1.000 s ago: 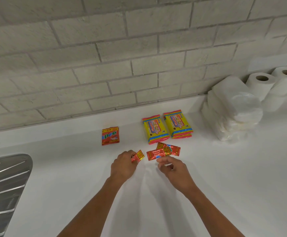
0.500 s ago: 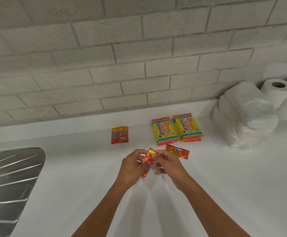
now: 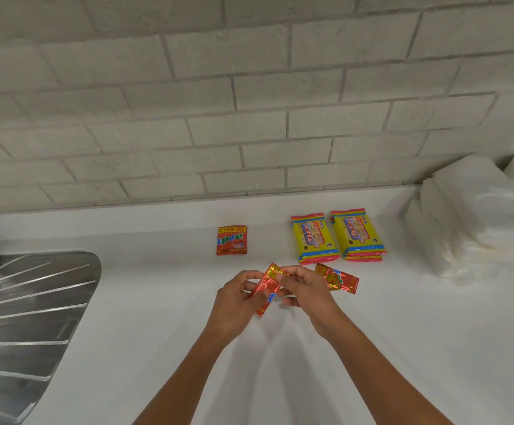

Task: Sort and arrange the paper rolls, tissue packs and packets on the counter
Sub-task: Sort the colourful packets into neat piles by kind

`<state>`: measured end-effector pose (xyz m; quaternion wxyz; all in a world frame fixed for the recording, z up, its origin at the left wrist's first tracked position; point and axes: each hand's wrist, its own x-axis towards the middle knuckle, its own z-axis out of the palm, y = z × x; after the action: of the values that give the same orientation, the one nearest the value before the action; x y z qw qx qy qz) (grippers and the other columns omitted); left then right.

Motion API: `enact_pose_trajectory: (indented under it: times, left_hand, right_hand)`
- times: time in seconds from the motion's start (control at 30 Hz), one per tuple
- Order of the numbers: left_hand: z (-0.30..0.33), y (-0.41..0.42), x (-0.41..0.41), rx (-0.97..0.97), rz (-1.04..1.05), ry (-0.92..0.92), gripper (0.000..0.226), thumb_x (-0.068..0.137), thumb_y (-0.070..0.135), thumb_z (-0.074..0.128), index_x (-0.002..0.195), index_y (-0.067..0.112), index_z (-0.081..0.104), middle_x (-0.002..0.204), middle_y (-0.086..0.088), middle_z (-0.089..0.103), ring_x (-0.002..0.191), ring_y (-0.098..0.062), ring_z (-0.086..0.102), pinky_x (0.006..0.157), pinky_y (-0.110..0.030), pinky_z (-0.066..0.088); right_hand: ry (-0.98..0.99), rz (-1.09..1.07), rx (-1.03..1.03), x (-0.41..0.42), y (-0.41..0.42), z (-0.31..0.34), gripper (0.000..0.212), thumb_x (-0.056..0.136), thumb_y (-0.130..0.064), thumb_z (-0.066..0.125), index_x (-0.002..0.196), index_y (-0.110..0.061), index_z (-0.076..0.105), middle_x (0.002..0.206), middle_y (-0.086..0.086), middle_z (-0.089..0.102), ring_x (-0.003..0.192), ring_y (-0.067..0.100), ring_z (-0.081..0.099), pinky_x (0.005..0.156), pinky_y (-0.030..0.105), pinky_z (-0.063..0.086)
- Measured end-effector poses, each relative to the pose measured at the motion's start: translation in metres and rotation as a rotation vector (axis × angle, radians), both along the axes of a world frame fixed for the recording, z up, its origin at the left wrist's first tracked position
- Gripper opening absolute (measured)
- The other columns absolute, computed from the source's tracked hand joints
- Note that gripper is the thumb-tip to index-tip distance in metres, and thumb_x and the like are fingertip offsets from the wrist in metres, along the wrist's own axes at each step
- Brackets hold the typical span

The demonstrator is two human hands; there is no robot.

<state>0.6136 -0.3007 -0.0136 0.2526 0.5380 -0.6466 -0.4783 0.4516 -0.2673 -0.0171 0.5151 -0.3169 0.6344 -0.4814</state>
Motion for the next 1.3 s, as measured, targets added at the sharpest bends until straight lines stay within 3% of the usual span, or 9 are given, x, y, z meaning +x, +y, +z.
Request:
enact_pose_trajectory:
  times: [0.3, 0.4, 0.57, 0.67, 0.83, 0.97, 1.03, 1.17, 1.3]
  left_hand:
    - [-0.006, -0.008, 0.049, -0.009, 0.167, -0.019, 0.035, 0.091, 0.037, 0.068, 0.124, 0.03, 0.059, 0.111, 0.008, 0.066, 0.091, -0.01, 0.067, 0.066, -0.015, 0.048]
    - [-0.01, -0.008, 0.068, -0.011, 0.229, -0.007, 0.029, 0.092, 0.034, 0.067, 0.119, 0.029, 0.06, 0.105, 0.009, 0.069, 0.086, -0.008, 0.069, 0.06, -0.009, 0.047]
    - [-0.017, -0.006, 0.096, -0.003, 0.303, -0.002, 0.022, 0.093, 0.024, 0.065, 0.115, 0.029, 0.064, 0.095, 0.007, 0.07, 0.077, 0.003, 0.065, 0.062, -0.006, 0.046]
    - [-0.023, -0.002, 0.105, 0.008, 0.331, -0.004, 0.02, 0.094, 0.024, 0.065, 0.113, 0.03, 0.065, 0.094, 0.008, 0.069, 0.077, 0.004, 0.064, 0.063, -0.006, 0.046]
    - [-0.035, 0.002, 0.119, 0.031, 0.378, -0.022, 0.017, 0.094, 0.025, 0.064, 0.109, 0.031, 0.067, 0.089, 0.008, 0.07, 0.075, -0.001, 0.064, 0.064, -0.006, 0.046]
    - [-0.042, 0.002, 0.127, 0.029, 0.39, -0.037, 0.014, 0.093, 0.027, 0.064, 0.103, 0.035, 0.069, 0.09, 0.009, 0.072, 0.079, 0.0, 0.065, 0.068, -0.008, 0.047]
    - [-0.044, 0.003, 0.129, 0.035, 0.394, -0.032, 0.014, 0.093, 0.026, 0.064, 0.102, 0.036, 0.069, 0.09, 0.011, 0.072, 0.082, 0.002, 0.064, 0.069, -0.01, 0.048]
    - [-0.045, 0.002, 0.13, 0.028, 0.404, -0.023, 0.014, 0.093, 0.026, 0.063, 0.101, 0.035, 0.069, 0.089, 0.013, 0.072, 0.081, 0.003, 0.064, 0.068, -0.009, 0.048]
    - [-0.051, 0.003, 0.13, 0.026, 0.408, -0.026, 0.014, 0.093, 0.026, 0.063, 0.099, 0.037, 0.069, 0.089, 0.015, 0.072, 0.081, 0.001, 0.065, 0.07, -0.011, 0.049]
  right_hand:
    - [-0.014, 0.106, -0.043, 0.028, -0.048, 0.011, 0.015, 0.092, -0.019, 0.069, 0.106, -0.014, 0.071, 0.093, 0.01, 0.074, 0.073, 0.015, 0.068, 0.068, 0.028, 0.057]
    - [-0.008, 0.133, -0.046, 0.038, -0.075, 0.015, 0.013, 0.093, -0.018, 0.067, 0.105, -0.014, 0.07, 0.09, 0.007, 0.074, 0.069, 0.013, 0.065, 0.065, 0.026, 0.056]
    - [0.013, 0.155, -0.05, 0.053, -0.13, 0.011, 0.018, 0.098, -0.014, 0.057, 0.11, -0.012, 0.07, 0.087, 0.008, 0.071, 0.072, 0.018, 0.066, 0.07, 0.031, 0.056]
    - [0.059, 0.165, -0.027, 0.058, -0.159, 0.007, 0.019, 0.099, -0.016, 0.056, 0.112, -0.012, 0.07, 0.1, 0.014, 0.072, 0.077, 0.021, 0.071, 0.067, 0.034, 0.061]
    - [0.261, 0.191, 0.012, 0.073, -0.202, 0.0, 0.022, 0.1, -0.02, 0.055, 0.117, -0.017, 0.069, 0.112, 0.011, 0.066, 0.085, 0.024, 0.07, 0.058, 0.027, 0.058]
    - [0.457, 0.235, 0.012, 0.087, -0.224, -0.01, 0.024, 0.1, -0.021, 0.054, 0.116, -0.016, 0.07, 0.103, 0.007, 0.068, 0.083, 0.025, 0.07, 0.079, 0.041, 0.061]
    - [0.589, 0.24, -0.034, 0.092, -0.231, -0.016, 0.023, 0.098, -0.02, 0.054, 0.11, -0.017, 0.074, 0.107, 0.006, 0.072, 0.091, 0.028, 0.07, 0.086, 0.045, 0.058]
    - [0.8, 0.233, -0.117, 0.099, -0.239, -0.022, 0.021, 0.096, -0.02, 0.058, 0.104, -0.017, 0.077, 0.108, 0.001, 0.075, 0.099, 0.022, 0.067, 0.085, 0.035, 0.054]
    - [0.874, 0.214, -0.144, 0.101, -0.242, -0.031, 0.02, 0.094, -0.02, 0.06, 0.1, -0.014, 0.078, 0.102, 0.003, 0.076, 0.091, 0.019, 0.069, 0.077, 0.029, 0.051]
